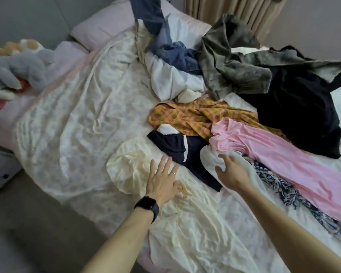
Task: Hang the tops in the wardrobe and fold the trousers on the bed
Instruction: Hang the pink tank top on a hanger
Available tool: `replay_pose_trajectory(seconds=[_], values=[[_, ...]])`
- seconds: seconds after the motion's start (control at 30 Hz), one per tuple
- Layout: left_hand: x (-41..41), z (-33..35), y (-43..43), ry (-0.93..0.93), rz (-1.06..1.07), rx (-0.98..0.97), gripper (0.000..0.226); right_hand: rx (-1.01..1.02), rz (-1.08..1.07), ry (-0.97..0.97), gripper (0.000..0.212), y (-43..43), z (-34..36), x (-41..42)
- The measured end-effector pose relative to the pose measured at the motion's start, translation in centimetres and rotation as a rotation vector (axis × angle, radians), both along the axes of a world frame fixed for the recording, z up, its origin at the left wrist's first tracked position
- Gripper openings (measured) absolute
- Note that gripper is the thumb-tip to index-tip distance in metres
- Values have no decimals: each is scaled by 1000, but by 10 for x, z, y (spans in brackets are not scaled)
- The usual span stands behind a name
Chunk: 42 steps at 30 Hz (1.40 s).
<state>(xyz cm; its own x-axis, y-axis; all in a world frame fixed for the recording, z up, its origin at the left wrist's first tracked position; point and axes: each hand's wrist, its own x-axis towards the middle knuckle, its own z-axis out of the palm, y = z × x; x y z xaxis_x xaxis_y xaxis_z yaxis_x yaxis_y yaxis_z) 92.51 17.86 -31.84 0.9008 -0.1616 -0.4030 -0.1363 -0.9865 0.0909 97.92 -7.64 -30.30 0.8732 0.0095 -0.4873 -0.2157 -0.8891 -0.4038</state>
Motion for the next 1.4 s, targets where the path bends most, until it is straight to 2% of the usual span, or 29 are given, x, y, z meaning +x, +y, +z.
replay_pose_trajectory(seconds=[0.07,0.2,0.33,0.47,0.53,0.63,0.7,0.77,0.83,0.9,1.0,1.03,1.1,1.27,1.33,1.4], values=[[15,-33,6,57,-80,83,62,-2,-36,21,56,1,-29,31],[18,-78,29,138,-69,188,60,96,-177,68,54,7,-71,85],[21,-95,42,129,-87,160,60,180,-295,72,47,15,-91,104],[25,-82,36,168,-46,95,57,201,-397,19,31,23,-75,74],[24,-63,24,183,73,-96,52,269,-503,-16,22,29,-56,43],[20,-22,-8,271,401,-537,44,626,-830,25,8,37,-22,-17],[11,7,-34,448,607,-748,46,831,-980,82,13,34,1,-62],[-8,33,-58,678,803,-901,52,970,-999,191,17,25,23,-109],[-37,50,-76,804,840,-1002,46,1017,-946,290,23,15,44,-153],[-72,56,-89,751,795,-1053,33,1002,-861,361,31,3,58,-190],[-135,66,-108,587,833,-1070,20,943,-712,436,14,-26,79,-239],[-157,69,-111,541,844,-1064,15,878,-629,448,11,-36,84,-251],[-199,76,-111,485,843,-990,5,709,-444,401,19,-56,95,-261],[-271,96,-91,416,866,-882,14,425,-111,130,28,-51,96,-219],[-293,107,-80,339,929,-821,16,264,159,96,38,-22,81,-200],[-323,117,-68,249,1024,-777,13,79,475,179,50,20,60,-198]])
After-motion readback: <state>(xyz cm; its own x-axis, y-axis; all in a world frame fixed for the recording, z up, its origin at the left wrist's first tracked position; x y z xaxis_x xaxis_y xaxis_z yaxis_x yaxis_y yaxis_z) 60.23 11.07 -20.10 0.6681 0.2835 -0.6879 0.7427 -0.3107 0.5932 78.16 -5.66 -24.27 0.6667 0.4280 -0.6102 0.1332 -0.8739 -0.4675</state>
